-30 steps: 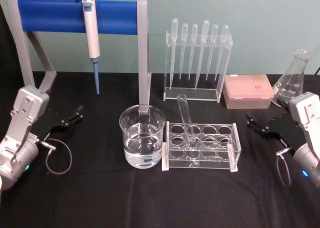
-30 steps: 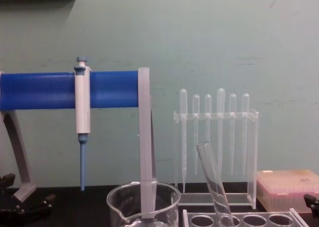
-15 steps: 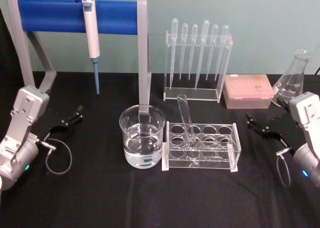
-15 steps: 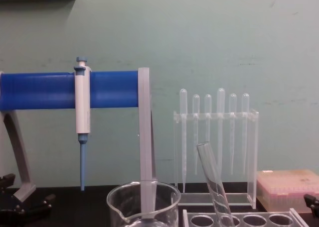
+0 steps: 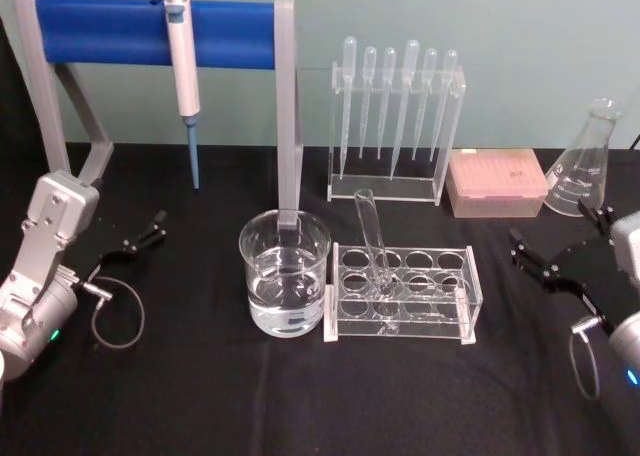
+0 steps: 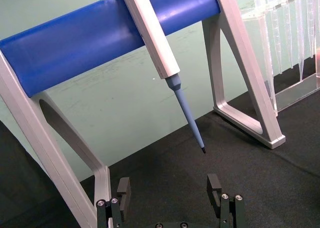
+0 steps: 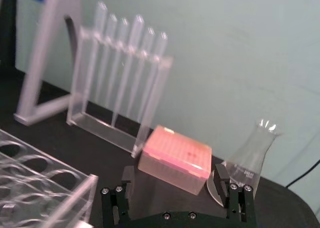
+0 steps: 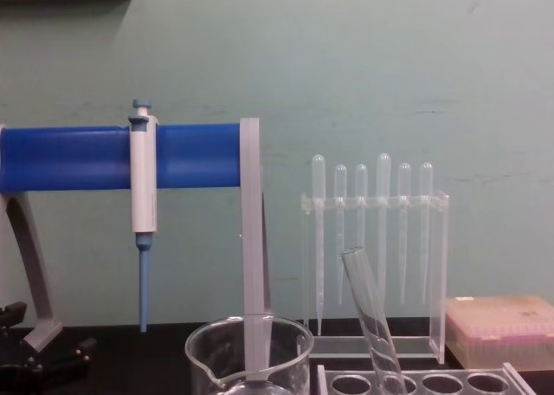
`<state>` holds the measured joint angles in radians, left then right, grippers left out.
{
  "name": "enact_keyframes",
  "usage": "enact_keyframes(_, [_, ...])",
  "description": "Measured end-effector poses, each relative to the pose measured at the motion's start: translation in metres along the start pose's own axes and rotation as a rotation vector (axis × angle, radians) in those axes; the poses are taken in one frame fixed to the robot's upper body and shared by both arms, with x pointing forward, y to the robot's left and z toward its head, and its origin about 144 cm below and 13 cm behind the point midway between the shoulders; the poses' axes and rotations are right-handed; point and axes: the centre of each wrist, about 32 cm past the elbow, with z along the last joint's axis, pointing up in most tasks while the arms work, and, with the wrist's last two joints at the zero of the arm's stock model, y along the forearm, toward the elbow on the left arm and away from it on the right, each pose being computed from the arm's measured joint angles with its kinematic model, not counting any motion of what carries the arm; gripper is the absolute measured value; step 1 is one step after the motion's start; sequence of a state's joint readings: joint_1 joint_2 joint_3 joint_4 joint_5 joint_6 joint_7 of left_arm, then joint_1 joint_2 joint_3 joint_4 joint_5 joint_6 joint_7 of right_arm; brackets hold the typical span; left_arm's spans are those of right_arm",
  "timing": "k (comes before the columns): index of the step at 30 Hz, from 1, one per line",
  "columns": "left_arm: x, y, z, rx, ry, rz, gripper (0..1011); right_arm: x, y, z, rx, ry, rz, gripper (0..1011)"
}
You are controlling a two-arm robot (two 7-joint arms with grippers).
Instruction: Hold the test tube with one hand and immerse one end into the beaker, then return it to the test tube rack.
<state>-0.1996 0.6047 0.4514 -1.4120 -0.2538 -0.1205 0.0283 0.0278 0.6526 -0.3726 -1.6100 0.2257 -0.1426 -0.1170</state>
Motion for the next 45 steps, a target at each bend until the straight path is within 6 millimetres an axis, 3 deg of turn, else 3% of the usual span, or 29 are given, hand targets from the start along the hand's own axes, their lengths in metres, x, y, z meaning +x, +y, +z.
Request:
enact_keyframes(4, [0.0,0.0,0.0,0.0,0.0,0.0,1000,-0.01,-0.02,0.018,0.04,0.031,0.032,1002])
enact_keyframes(10, [0.0,0.0,0.0,0.0,0.0,0.0,1000,-0.02,-0.021,0.04,0.083,0.113,0.145,1002])
enact_keyframes(20, [0.0,0.0,0.0,0.0,0.0,0.0,1000,-0.036,0.011,0.07,0.066,0.217,0.4,1003])
enact_keyframes(29, [0.0,0.0,0.0,0.0,0.0,0.0,1000,-0.035,0.043,0.081,-0.031,0.172,0.516,1003])
enact_keyframes(39, [0.0,0.0,0.0,0.0,0.0,0.0,1000,-0.032,0.061,0.089,-0.09,0.116,0.576,1002])
enact_keyframes(45, [0.0,0.0,0.0,0.0,0.0,0.0,1000,-0.033,0.067,0.091,-0.101,0.101,0.575,864])
